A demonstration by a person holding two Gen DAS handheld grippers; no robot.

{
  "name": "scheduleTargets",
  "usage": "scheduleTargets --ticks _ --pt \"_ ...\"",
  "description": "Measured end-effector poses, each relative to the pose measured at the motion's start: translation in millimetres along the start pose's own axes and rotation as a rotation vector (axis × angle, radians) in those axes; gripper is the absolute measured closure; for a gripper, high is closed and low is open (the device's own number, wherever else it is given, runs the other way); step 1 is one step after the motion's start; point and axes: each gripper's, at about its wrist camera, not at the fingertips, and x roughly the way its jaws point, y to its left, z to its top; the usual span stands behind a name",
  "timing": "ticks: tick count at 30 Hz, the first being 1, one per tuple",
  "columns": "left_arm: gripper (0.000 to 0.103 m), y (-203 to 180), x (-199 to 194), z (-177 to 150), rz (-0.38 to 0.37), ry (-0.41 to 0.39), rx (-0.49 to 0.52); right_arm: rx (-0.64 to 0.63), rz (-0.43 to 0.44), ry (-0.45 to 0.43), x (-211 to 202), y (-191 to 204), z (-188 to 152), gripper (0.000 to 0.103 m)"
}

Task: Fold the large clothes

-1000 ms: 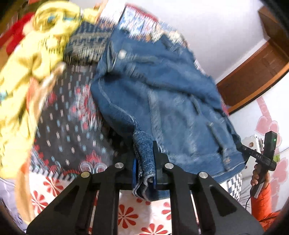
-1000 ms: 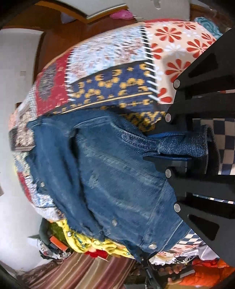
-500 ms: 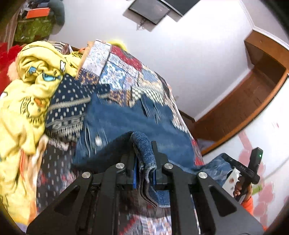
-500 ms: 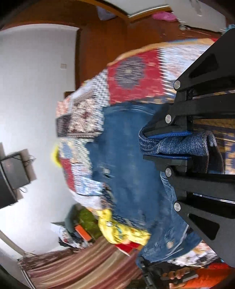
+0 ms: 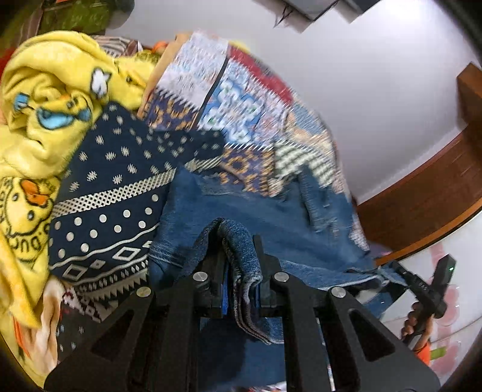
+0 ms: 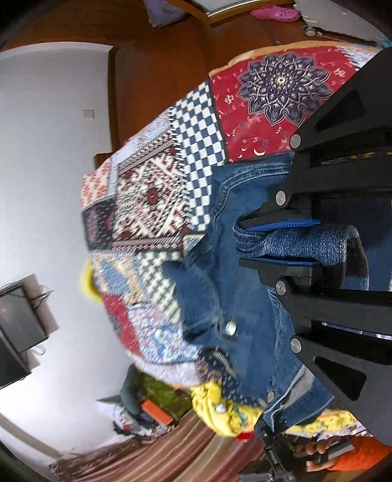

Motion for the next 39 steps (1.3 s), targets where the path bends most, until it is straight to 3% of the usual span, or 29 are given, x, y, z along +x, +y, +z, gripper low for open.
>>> scheduleTargets --ticks 6,9,11,14,16,18,20,24,29,35,39 --pt "0.087 12.4 34.0 -10.7 0.07 0.063 0.023 -0.029 -0.084 0.049 28.2 -14.8 -6.1 0.083" --pt "0.086 10.2 29.8 -11.5 0.068 0.076 0.042 -0.059 -0.241 0.011 20.9 -25.1 -4.1 0.079" --pt "0.084 2.7 23.6 -10.8 0.091 0.093 0.076 -0.039 -0.29 0.001 8.9 -37.5 -1.9 0.079" --pt "0.074 -19.3 8.7 -11.8 0.152 0.099 0.168 -0.005 -0.215 0.018 -14.0 -52.3 -2.4 0.079" --pt "0.048 -32.3 -3.8 -13.0 0.197 0.072 0.221 -0.012 -0.193 0.021 -31.2 -53.2 -6.8 0.078" --pt "0.037 -46.5 -28.1 -16.7 0.245 -0.028 0.276 -0.05 -0.187 0.023 -45.9 -47.4 -14.7 0.071" --pt "0.03 -55.3 -45.3 -19.8 0.24 -0.077 0.302 -0.094 -0.186 0.016 -58.8 -37.5 -23.9 0.068" --pt "0.028 -68.2 -63.8 -34.9 0.219 -0.073 0.325 -0.183 -0.149 0.014 -70.9 -9.8 -43.3 0.059" --pt "0.028 -82.7 -49.4 -72.6 0.209 0.014 0.386 -0.249 -0.065 0.012 -71.8 25.8 -66.4 0.049" --pt "0.028 -102.6 -9.2 -114.4 0.21 0.087 0.455 -0.299 0.001 0.083 -39.0 57.5 -86.9 0.048" --pt "0.028 -111.2 12.9 -119.0 0.216 0.065 0.479 -0.313 0.009 0.142 -10.6 72.5 -99.5 0.048"
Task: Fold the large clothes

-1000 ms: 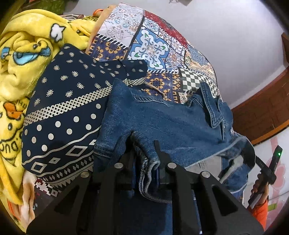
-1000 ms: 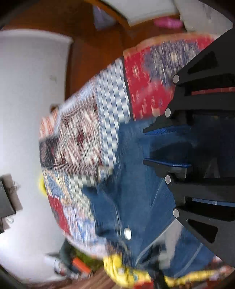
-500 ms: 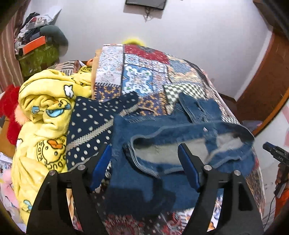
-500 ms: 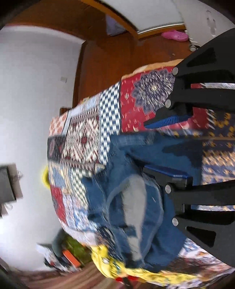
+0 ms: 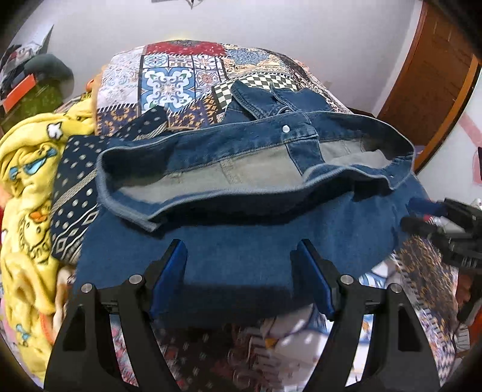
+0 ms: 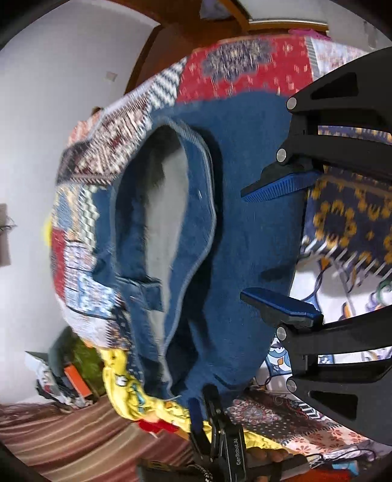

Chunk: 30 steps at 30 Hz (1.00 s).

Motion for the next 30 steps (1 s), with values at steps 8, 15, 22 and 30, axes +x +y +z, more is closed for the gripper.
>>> scheduleTargets --ticks 8,15,22,30 --pt "0.028 26.0 44.1 40.6 0.055 -0.021 -0.017 -0.137 -0.034 0.035 40.8 9.1 34.7 0.047" --pt "0.032 48.3 72.4 93.0 0.145 -0.041 -0.001 -0.063 -0.175 -0.014 62.5 -23.5 89.0 0.047" --pt "0.033 71.2 32.9 112.4 0.165 -0.143 -0.067 -0.004 -0.291 -0.053 45.9 -51.3 94.3 0.047" --pt "0.031 80.3 -12.9 79.2 0.143 -0.126 -0.014 -0.043 -0.206 -0.056 9.5 -28.7 64.7 0.047"
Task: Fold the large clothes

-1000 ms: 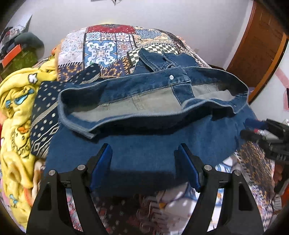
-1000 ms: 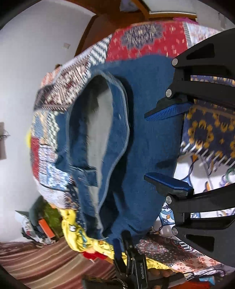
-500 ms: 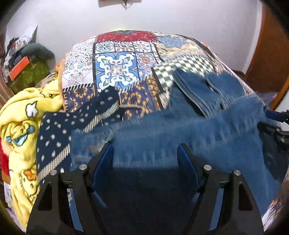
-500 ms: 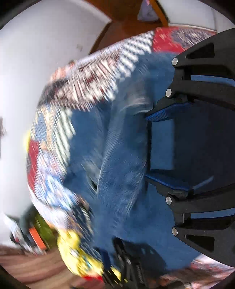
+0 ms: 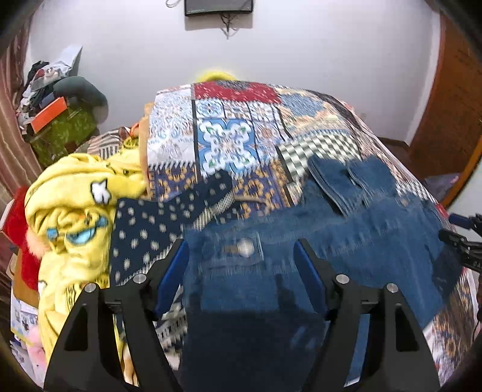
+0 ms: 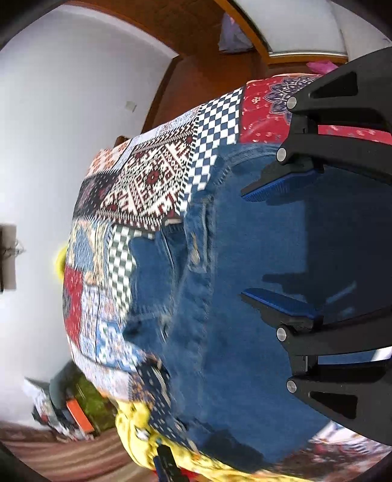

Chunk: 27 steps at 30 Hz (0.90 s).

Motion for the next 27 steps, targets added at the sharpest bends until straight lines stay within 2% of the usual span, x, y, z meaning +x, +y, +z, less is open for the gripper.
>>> scheduleTargets --ticks 6,10,11,13,15,17,20,21,24,27 --pt "0.031 -35.0 -13.6 -42.0 -0.083 0.048 0.081 -0.066 0.106 -0.003 -9.6 50.4 -13.1 0.045" --pt "0.031 -68.0 -20.4 -53.6 -0.13 0.035 0.127 -0.119 0.124 -0.024 -6.3 82.9 -17.8 0.045" --pt "0.03 -73.4 -20.2 -54.6 -0.142 0.03 0.128 -0.133 0.129 -0.025 -4.0 90.9 -18.6 0.045" --pt "0.021 -80.2 -14.8 -56.5 -0.156 0.023 0.118 -0.149 0.136 -0.017 4.7 99.5 -19.1 0.045" --pt "0.02 -82.2 -3.1 -57.2 -0.149 0.032 0.096 -0.17 0.123 0.01 15.4 104.4 -20.2 0.045" --pt "0.02 -81.0 14.5 -60.9 -0.125 0.068 0.068 -0.185 0.099 0.033 23.7 103.2 -22.3 0.044" --pt "0.02 -72.6 32.5 -69.8 -0.09 0.097 0.053 -0.153 0.083 0.031 25.1 87.3 -25.3 0.025" --pt "0.02 -69.8 32.5 -71.6 -0.089 0.087 0.055 -0.14 0.072 0.032 24.5 80.1 -26.4 0.023" --pt "0.019 -60.9 25.5 -77.3 -0.092 0.07 0.061 -0.103 0.084 0.047 22.1 59.9 -31.4 0.022" --pt "0.019 -45.0 16.7 -84.1 -0.024 0.059 0.062 -0.047 0.031 0.077 20.2 28.4 -41.9 0.022"
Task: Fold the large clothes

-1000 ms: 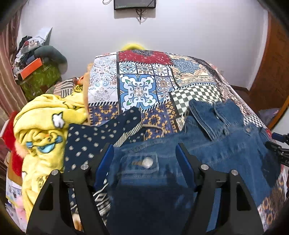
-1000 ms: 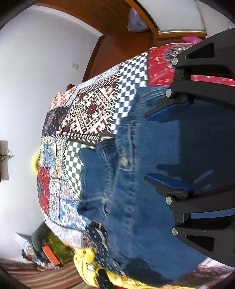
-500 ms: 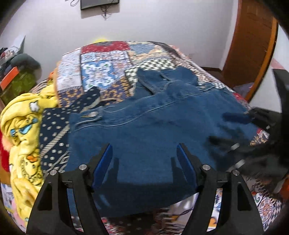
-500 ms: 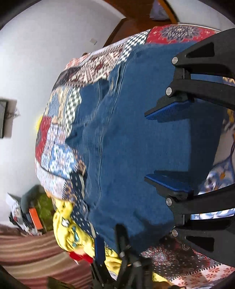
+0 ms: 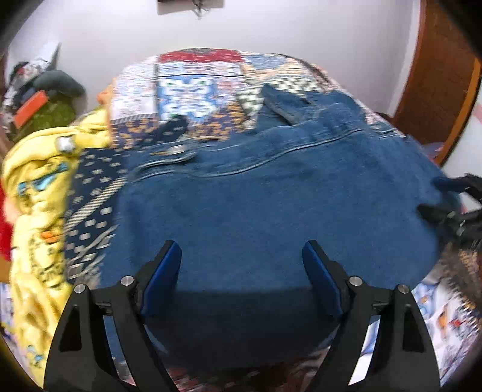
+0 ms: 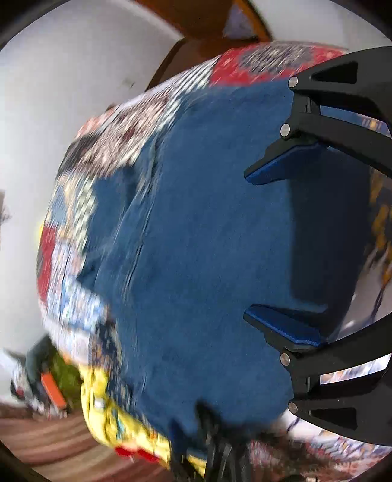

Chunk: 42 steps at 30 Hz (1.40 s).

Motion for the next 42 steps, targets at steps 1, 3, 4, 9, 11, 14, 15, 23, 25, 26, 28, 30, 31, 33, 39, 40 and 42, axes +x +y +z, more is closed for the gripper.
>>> scheduleTargets --ticks 1,3,4,9,11,14,15,23,25,26,28,30,31,33,39,40,42 --pt "0.019 5.2 -1.7 -2.8 0.008 -0.002 -0.005 0.013 -0.009 -0.002 -2.5 -8.6 -4.8 0.022" --pt "0.019 24.1 -6.7 -12.6 0.032 0.002 -0.045 0.069 0.016 -0.007 -9.8 -29.2 -14.8 0.019" --pt "0.019 32.2 -8.0 -16.8 0.042 0.006 -0.064 0.099 0.013 -0.003 -12.6 -37.1 -18.0 0.019" --pt "0.018 79.1 -22.2 -42.6 0.129 0.022 -0.2 0.196 -0.099 0.019 -29.0 -78.9 -39.7 0.019" --pt "0.018 97.7 -32.1 -52.1 0.128 0.019 -0.284 0.232 -0.079 0.02 -36.1 -93.5 -47.1 0.019" --pt "0.018 113.7 -45.0 -62.2 0.191 0.02 -0.347 0.3 -0.119 0.043 -47.7 -112.8 -56.9 0.019" --pt "0.018 120.0 -51.3 -66.4 0.205 0.018 -0.376 0.311 -0.128 0.044 -51.9 -117.1 -59.8 0.019" --pt "0.018 122.5 -83.5 -83.8 -0.048 -0.04 -0.583 0.357 -0.109 -0.033 -93.5 -119.0 -62.4 0.019" --pt "0.018 115.8 -74.3 -87.7 -0.179 -0.014 -0.646 0.349 -0.093 -0.057 -97.9 -114.5 -58.0 0.019" --pt "0.018 113.6 -68.4 -87.7 -0.222 -0.001 -0.666 0.339 -0.082 -0.07 -101.3 -108.6 -54.9 0.019" --pt "0.018 105.4 -52.8 -90.3 -0.312 0.032 -0.711 0.315 -0.057 -0.09 -101.9 -97.5 -47.3 0.019" --pt "0.019 94.8 -35.6 -92.1 -0.355 0.076 -0.74 0.285 -0.038 -0.103 -100.2 -85.0 -41.7 0.019" --pt "0.019 90.8 -27.7 -92.7 -0.372 0.09 -0.748 0.268 -0.028 -0.105 -98.0 -78.7 -38.8 0.019" --pt "0.02 83.0 -11.2 -92.7 -0.417 0.114 -0.769 0.24 -0.011 -0.105 -94.1 -66.8 -36.0 0.019" --pt "0.021 73.5 12.1 -80.9 -0.449 0.057 -0.776 0.184 0.023 -0.063 -68.2 -39.9 -27.0 0.019" --pt "0.025 75.4 12.9 -78.0 -0.446 0.038 -0.775 0.177 0.028 -0.056 -65.5 -35.6 -26.4 0.019" --pt "0.032 82.0 17.8 -72.1 -0.428 -0.005 -0.772 0.167 0.039 -0.044 -60.7 -30.0 -25.8 0.019"
